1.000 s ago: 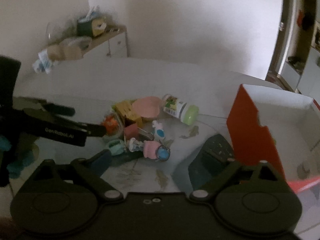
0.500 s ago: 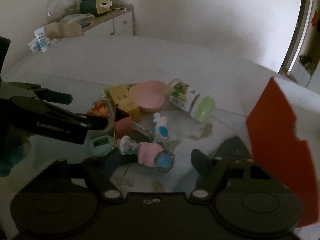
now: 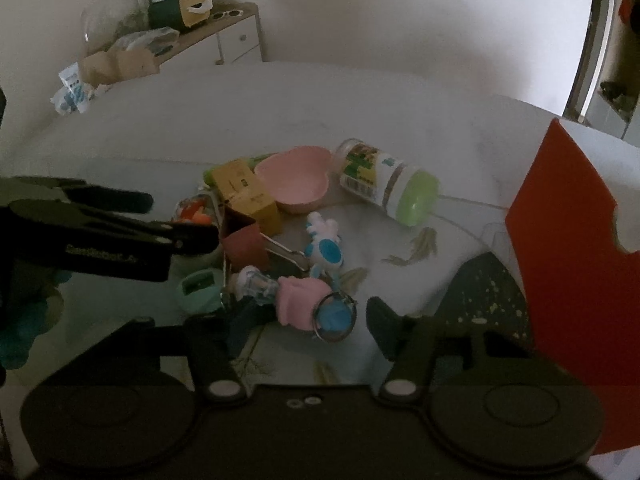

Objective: Organize rigid objects
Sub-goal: 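Grasp the blue bunny keychain with the right tool while the left tool grasps the red horse toy, then carry the bunny keychain and horse toy into the red shoebox, then open the left tool to drop the horse while the right tool drops the bunny, then withdraw both tools from the box toward the cluttered items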

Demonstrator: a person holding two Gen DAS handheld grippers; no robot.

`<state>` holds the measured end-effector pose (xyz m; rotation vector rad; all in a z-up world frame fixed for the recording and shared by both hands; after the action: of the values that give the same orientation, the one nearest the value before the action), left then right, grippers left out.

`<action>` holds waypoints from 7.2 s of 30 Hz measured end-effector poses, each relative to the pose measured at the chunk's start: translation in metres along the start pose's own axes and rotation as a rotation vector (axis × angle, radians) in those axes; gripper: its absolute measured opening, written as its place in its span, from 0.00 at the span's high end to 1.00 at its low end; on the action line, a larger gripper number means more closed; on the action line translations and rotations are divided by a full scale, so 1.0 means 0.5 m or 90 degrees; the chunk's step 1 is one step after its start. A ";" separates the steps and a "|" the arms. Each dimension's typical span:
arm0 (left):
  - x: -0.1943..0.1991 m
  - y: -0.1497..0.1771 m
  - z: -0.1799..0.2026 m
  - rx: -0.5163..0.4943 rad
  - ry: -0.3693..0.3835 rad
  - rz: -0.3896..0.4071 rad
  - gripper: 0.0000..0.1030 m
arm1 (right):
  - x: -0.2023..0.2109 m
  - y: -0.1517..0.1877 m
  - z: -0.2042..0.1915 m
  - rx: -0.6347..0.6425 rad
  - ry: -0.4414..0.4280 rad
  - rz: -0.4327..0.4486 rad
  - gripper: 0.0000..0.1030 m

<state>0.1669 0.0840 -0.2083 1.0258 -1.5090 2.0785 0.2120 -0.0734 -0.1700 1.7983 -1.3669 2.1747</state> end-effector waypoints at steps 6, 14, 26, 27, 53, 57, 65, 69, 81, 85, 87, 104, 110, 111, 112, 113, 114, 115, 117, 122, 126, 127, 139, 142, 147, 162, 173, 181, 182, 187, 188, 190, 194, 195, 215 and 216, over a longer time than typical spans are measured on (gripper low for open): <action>-0.007 -0.001 0.005 0.001 0.005 -0.005 0.27 | 0.023 -0.028 0.024 -0.041 -0.048 0.028 0.44; -0.015 0.000 0.003 0.002 0.000 -0.008 0.35 | -0.009 -0.084 0.058 -0.065 -0.032 0.020 0.46; -0.011 -0.005 -0.003 0.012 0.008 -0.007 0.55 | -0.107 -0.086 0.042 -0.112 -0.026 -0.081 0.64; -0.010 -0.006 -0.004 0.015 0.006 -0.007 0.57 | -0.108 -0.087 0.039 -0.106 -0.026 -0.083 0.66; 0.103 -0.041 0.014 0.020 0.020 0.021 0.64 | 0.090 -0.097 0.062 -0.134 0.000 0.034 0.73; 0.136 -0.052 0.038 0.006 0.032 0.025 0.64 | 0.133 -0.093 0.062 -0.144 -0.004 0.055 0.73; 0.195 -0.068 0.100 -0.029 0.055 0.032 0.64 | 0.213 -0.085 0.068 -0.147 0.001 0.077 0.73; 0.218 -0.077 0.133 -0.043 0.071 0.035 0.64 | 0.251 -0.075 0.083 -0.152 0.006 0.084 0.73; 0.232 -0.099 0.265 -0.083 0.086 0.042 0.64 | 0.331 -0.042 0.180 -0.154 0.043 0.098 0.73; 0.220 -0.111 0.319 -0.095 0.089 0.039 0.64 | 0.345 -0.037 0.230 -0.154 0.053 0.101 0.73; 0.212 -0.118 0.350 -0.102 0.090 0.038 0.64 | 0.351 -0.033 0.260 -0.154 0.058 0.101 0.73; 0.093 -0.180 0.615 -0.158 0.100 0.016 0.64 | 0.337 -0.021 0.519 -0.162 0.096 0.091 0.73; 0.010 -0.181 0.679 -0.170 0.094 -0.038 0.64 | 0.296 -0.026 0.589 -0.159 0.102 0.077 0.73; -0.005 -0.180 0.689 -0.173 0.096 -0.051 0.64 | 0.285 -0.027 0.599 -0.159 0.102 0.072 0.73; -0.018 -0.179 0.696 -0.174 0.098 -0.061 0.64 | 0.278 -0.029 0.610 -0.159 0.104 0.068 0.73; -0.030 -0.181 0.702 -0.177 0.097 -0.072 0.64 | 0.269 -0.031 0.619 -0.158 0.104 0.064 0.73; -0.046 -0.181 0.710 -0.181 0.093 -0.086 0.64 | 0.258 -0.032 0.627 -0.158 0.102 0.059 0.73; -0.060 -0.182 0.718 -0.184 0.090 -0.097 0.64 | 0.245 -0.033 0.634 -0.156 0.103 0.052 0.73; -0.090 -0.184 0.733 -0.191 0.084 -0.119 0.64 | 0.223 -0.036 0.649 -0.155 0.104 0.041 0.73; -0.160 -0.182 0.753 -0.182 0.097 -0.183 0.64 | 0.168 -0.042 0.659 -0.133 0.090 -0.001 0.73; -0.207 -0.171 0.762 -0.181 0.087 -0.225 0.64 | 0.134 -0.042 0.653 -0.135 0.078 -0.034 0.73; -0.215 -0.171 0.763 -0.180 0.085 -0.232 0.64 | 0.127 -0.042 0.651 -0.135 0.076 -0.040 0.73; -0.274 -0.150 0.768 -0.178 0.076 -0.301 0.65 | 0.077 -0.023 0.636 -0.139 0.074 -0.105 0.73; -0.280 -0.148 0.762 -0.172 0.075 -0.308 0.65 | 0.073 -0.019 0.632 -0.144 0.075 -0.112 0.72; -0.292 -0.143 0.772 -0.168 0.072 -0.315 0.64 | 0.072 -0.019 0.641 -0.160 0.072 -0.117 0.69; -0.243 -0.150 0.769 -0.158 0.085 -0.278 0.45 | 0.115 -0.033 0.640 -0.164 0.061 -0.083 0.54; -0.148 -0.163 0.765 -0.145 0.100 -0.216 0.45 | 0.185 -0.044 0.605 -0.133 0.054 -0.042 0.38; -0.071 -0.170 0.730 -0.133 0.120 -0.171 0.45 | 0.238 -0.044 0.578 -0.124 0.056 -0.014 0.32; -0.061 -0.170 0.726 -0.132 0.122 -0.166 0.45 | 0.244 -0.044 0.575 -0.124 0.056 -0.011 0.31; -0.020 -0.165 0.706 -0.126 0.137 -0.143 0.45 | 0.269 -0.039 0.546 -0.130 0.054 0.002 0.26; -0.012 -0.164 0.701 -0.126 0.140 -0.138 0.45 | 0.274 -0.037 0.540 -0.130 0.054 0.005 0.25; 0.007 -0.160 0.688 -0.125 0.143 -0.129 0.45 | 0.286 -0.036 0.528 -0.130 0.053 0.011 0.24; 0.037 -0.157 0.660 -0.119 0.147 -0.111 0.45 | 0.310 -0.032 0.505 -0.140 0.053 0.027 0.19; 0.049 -0.154 0.651 -0.119 0.147 -0.105 0.45 | 0.317 -0.031 0.497 -0.146 0.053 0.031 0.18; 0.190 -0.101 0.469 -0.099 0.138 -0.027 0.25 | 0.411 0.013 0.314 -0.179 0.063 0.125 0.01; 0.196 -0.097 0.458 -0.098 0.135 -0.025 0.25 | 0.414 0.017 0.305 -0.181 0.063 0.130 0.01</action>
<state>0.2116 -0.1221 -0.0676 0.7468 -1.5022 1.9413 0.2577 -0.2740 -0.0154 1.4920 -1.7965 1.9949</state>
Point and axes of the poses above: each gripper's, at about its wrist camera, not at the fingertips, and x roughly against the way its jaws point, z to its right, y to its underside, the point moved 4 cm from there along -x, roughly the way its jaws point, and after that the axes turned 2 degrees about x, right-handed, at the moved point
